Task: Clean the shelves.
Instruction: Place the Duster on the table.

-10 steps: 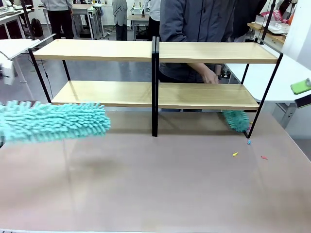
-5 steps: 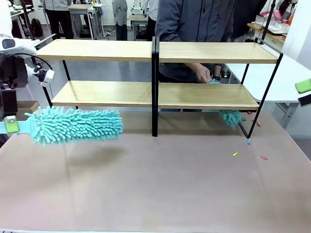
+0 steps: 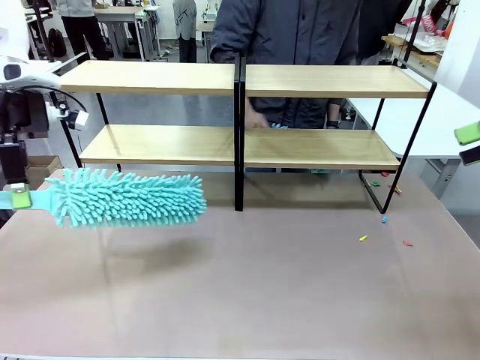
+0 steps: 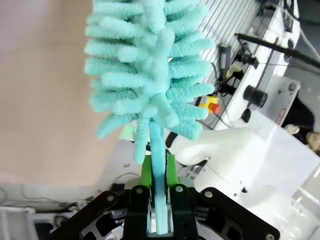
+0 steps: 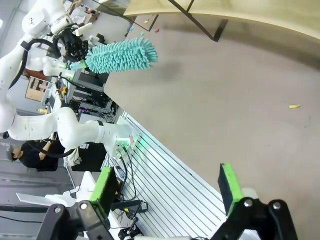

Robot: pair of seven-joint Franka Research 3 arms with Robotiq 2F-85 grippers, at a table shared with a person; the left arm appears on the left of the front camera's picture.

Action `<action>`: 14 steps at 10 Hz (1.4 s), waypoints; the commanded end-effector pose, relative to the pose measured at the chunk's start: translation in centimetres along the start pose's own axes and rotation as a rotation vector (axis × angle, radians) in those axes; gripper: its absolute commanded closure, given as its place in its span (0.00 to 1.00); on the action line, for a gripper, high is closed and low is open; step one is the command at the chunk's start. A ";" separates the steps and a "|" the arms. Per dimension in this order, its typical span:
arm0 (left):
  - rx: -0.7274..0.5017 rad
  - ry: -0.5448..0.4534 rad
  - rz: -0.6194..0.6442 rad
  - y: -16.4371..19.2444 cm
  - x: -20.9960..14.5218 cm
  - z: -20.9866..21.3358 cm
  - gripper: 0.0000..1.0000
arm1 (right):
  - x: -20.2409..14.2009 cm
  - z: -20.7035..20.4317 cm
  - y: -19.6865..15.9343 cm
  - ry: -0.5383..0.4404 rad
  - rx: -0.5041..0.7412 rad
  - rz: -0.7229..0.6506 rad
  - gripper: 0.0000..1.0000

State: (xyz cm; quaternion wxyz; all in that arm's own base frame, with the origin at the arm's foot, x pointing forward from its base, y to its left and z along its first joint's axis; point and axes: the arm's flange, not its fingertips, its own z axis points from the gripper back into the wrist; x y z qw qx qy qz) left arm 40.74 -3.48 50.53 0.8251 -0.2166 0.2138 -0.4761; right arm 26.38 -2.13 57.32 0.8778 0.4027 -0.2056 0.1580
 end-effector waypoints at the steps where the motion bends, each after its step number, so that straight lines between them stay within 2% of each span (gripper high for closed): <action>1: 0.020 -0.007 -0.095 1.4 0.4 -0.5 0.88 | 0.1 -0.2 0.0 -0.008 0.023 0.014 0.00; 4: 0.001 -0.033 -0.103 1.8 1.6 -1.8 0.88 | 0.1 -0.2 0.0 -0.008 0.023 0.014 0.00; 6: -0.009 0.018 -0.110 1.7 2.2 -2.4 0.88 | 0.1 -0.2 0.0 -0.008 0.023 0.014 0.00; 7: -0.021 0.058 -0.113 1.8 2.2 -2.4 0.37 | 0.1 -0.2 0.0 -0.008 0.023 0.014 0.00; 8: -0.021 0.071 -0.112 1.8 2.1 -2.3 0.30 | 0.1 -0.2 0.0 -0.008 0.023 0.014 0.00; 9: -0.019 0.034 -0.111 1.7 1.6 -1.8 0.00 | 0.1 -0.2 0.0 -0.008 0.023 0.014 0.00; 11: 0.026 -0.131 -0.073 1.7 0.3 0.2 0.00 | 0.1 -0.2 0.0 -0.008 0.023 0.014 0.00; 12: 0.068 -0.246 -0.041 1.7 -0.8 1.6 0.05 | 0.1 -0.2 0.0 -0.008 0.023 0.014 0.00; 13: 0.087 -0.375 -0.014 1.7 -2.9 3.8 0.00 | 0.1 -0.2 0.0 -0.008 0.023 0.014 0.00; 14: 0.041 -0.432 -0.017 1.4 -4.8 5.0 0.00 | 0.1 -0.2 0.0 -0.008 0.023 0.014 0.00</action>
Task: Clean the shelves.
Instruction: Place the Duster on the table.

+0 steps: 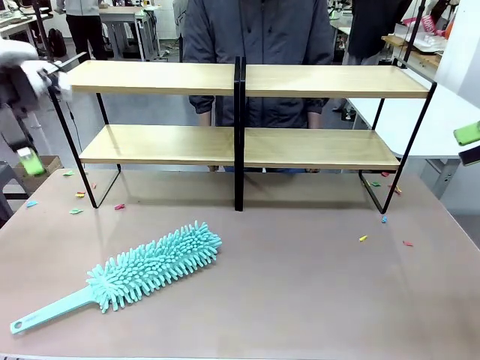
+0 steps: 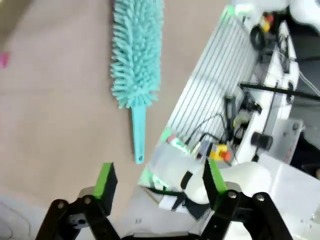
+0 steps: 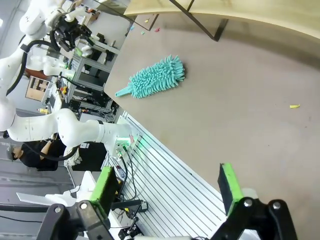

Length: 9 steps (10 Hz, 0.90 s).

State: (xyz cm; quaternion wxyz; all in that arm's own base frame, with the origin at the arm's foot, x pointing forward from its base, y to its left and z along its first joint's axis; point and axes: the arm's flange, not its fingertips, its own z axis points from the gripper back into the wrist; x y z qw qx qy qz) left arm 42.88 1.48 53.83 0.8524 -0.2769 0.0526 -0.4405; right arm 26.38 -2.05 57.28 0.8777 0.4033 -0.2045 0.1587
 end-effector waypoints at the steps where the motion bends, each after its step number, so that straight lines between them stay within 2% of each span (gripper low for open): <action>1: -0.138 -0.092 -0.030 -1.0 -2.0 1.4 0.00 | 0.1 -0.1 0.0 -0.010 0.022 0.014 0.00; 2: -0.301 -0.114 -0.060 -1.4 -3.6 2.0 0.00 | 0.1 -0.1 0.0 -0.010 0.022 0.014 0.00; 4: -0.664 -0.463 -0.116 0.1 -8.1 5.3 0.00 | 0.0 0.0 0.0 0.001 0.000 -0.001 0.00; 5: -0.807 -0.640 -0.129 1.5 -9.0 5.7 0.00 | 0.6 1.3 1.0 -0.034 0.091 -0.021 0.00; 6: -0.834 -0.782 -0.086 2.1 -8.9 5.2 0.00 | 1.0 2.6 1.8 -0.080 0.214 -0.113 0.00; 7: -0.835 -0.905 0.043 2.2 -8.2 4.6 0.00 | 1.5 4.1 2.3 -0.132 0.249 -0.269 0.00; 9: -0.829 -1.112 0.175 2.1 -7.2 4.3 0.00 | 1.2 5.9 2.7 -0.246 0.259 -0.376 0.00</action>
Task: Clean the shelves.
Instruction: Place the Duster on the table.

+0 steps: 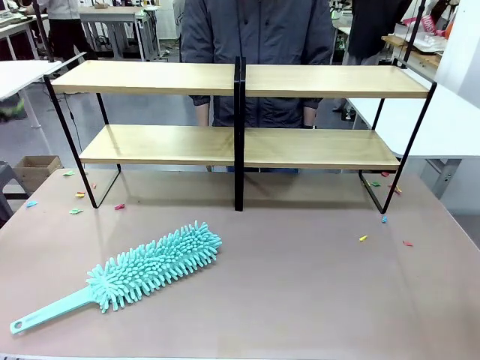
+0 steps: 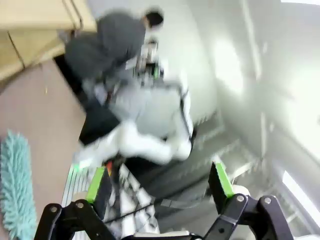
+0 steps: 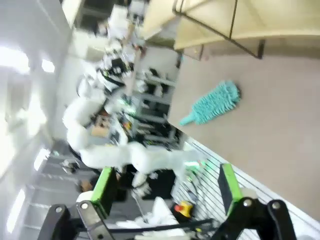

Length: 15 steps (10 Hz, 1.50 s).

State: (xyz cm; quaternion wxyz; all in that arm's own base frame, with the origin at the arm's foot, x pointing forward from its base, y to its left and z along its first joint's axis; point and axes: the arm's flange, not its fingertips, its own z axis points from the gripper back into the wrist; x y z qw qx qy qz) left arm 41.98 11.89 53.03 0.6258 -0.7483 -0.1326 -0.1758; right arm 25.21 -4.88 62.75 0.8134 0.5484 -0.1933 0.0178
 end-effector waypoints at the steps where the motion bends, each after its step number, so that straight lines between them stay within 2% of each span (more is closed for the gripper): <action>1: 0.024 0.168 -0.032 0.6 -1.0 -1.2 0.00 | -0.3 -1.4 -0.5 0.061 -0.031 0.077 0.00; 15: 0.024 0.168 -0.032 0.6 -1.0 -1.2 0.00 | -0.3 -1.4 -0.5 0.061 -0.031 0.077 0.00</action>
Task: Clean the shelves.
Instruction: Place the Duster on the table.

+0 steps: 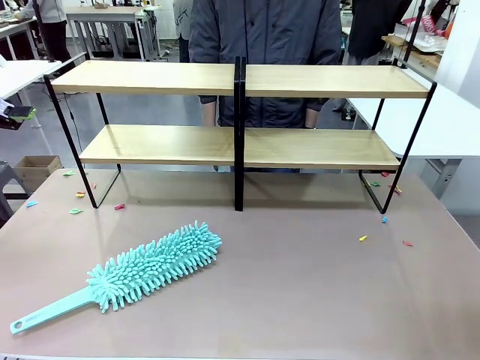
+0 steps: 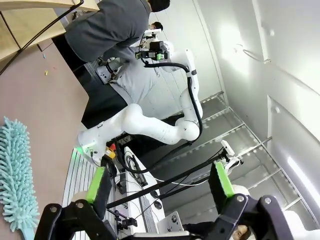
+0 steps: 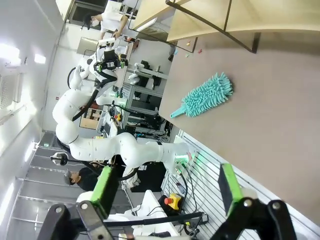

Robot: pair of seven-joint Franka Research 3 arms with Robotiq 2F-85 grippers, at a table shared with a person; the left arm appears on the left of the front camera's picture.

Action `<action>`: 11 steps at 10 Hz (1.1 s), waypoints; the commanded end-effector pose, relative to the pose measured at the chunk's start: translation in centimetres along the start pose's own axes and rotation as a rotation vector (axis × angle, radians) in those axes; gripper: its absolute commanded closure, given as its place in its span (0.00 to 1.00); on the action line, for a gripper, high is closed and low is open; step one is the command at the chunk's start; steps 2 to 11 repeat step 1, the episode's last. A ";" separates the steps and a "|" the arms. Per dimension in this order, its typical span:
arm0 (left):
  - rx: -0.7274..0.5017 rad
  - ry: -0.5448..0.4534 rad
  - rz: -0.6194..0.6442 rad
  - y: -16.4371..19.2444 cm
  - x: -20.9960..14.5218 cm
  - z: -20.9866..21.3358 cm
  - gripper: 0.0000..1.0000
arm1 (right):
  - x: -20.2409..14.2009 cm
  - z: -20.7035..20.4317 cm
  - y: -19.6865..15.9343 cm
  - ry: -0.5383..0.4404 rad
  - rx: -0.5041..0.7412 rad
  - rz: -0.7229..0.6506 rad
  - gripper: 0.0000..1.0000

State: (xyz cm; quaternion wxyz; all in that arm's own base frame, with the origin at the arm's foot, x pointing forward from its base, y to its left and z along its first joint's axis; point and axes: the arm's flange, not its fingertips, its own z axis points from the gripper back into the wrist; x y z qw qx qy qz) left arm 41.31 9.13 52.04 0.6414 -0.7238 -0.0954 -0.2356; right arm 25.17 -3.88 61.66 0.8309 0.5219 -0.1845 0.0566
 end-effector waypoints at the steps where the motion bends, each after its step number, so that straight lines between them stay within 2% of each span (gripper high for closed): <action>1: 0.000 0.019 -0.012 -0.5 -0.2 1.4 0.00 | 0.3 -0.1 0.0 -0.004 0.015 0.015 0.00; 11: 0.000 0.019 -0.012 -0.5 -0.2 1.4 0.00 | 0.3 -0.1 0.0 -0.004 0.015 0.015 0.00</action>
